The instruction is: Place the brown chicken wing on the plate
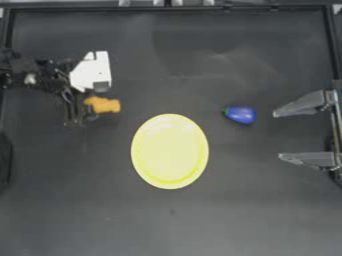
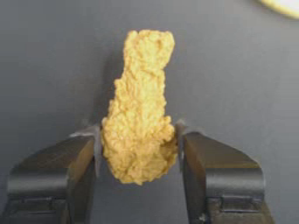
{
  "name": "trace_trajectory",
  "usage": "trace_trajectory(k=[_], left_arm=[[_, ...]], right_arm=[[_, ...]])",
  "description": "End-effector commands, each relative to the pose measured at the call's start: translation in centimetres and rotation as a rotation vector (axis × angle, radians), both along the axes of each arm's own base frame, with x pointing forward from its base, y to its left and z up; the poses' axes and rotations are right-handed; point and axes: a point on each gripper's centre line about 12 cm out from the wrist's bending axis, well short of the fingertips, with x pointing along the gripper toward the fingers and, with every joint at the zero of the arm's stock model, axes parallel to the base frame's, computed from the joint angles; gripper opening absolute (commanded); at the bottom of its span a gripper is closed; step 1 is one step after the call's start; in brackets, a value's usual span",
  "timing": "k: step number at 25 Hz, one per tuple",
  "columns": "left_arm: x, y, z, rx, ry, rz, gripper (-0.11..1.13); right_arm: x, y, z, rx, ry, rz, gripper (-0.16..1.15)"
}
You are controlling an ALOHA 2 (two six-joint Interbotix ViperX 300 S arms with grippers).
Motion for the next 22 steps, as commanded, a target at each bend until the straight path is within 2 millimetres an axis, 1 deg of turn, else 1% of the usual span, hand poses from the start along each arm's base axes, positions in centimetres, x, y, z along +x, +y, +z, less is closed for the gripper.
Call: trace_trajectory(k=[1,2,5,7,10,14,19,22], left_arm=[[1.5,-0.8,5.0,0.072,-0.139,-0.046,0.16],[1.9,-1.1,5.7,0.081,-0.162,-0.061,0.16],[3.6,-2.7,7.1,0.092,-0.206,-0.123,0.17],[4.8,-3.6,7.6,0.094,-0.227,-0.156,0.17],[6.6,-4.6,7.7,0.094,-0.234,-0.203,0.17],[9.0,-5.9,6.8,0.088,-0.225,-0.257,0.17],[11.7,-6.8,4.5,0.077,-0.19,-0.298,0.17],[12.6,-6.9,3.0,0.077,-0.168,-0.318,0.17]], right_arm=[[0.2,0.0,0.3,0.007,-0.008,-0.002,1.0],[0.2,0.0,0.4,0.007,-0.009,-0.001,1.0],[0.2,-0.1,0.4,0.007,-0.009,-0.005,1.0],[0.2,-0.1,0.3,0.007,-0.008,-0.006,1.0],[0.2,-0.1,0.4,0.013,-0.01,-0.006,1.0],[0.2,-0.1,0.4,0.013,-0.011,-0.008,1.0],[0.3,-0.1,0.3,0.013,-0.005,-0.006,1.0],[0.4,-0.1,0.3,0.013,-0.004,-0.008,1.0]])
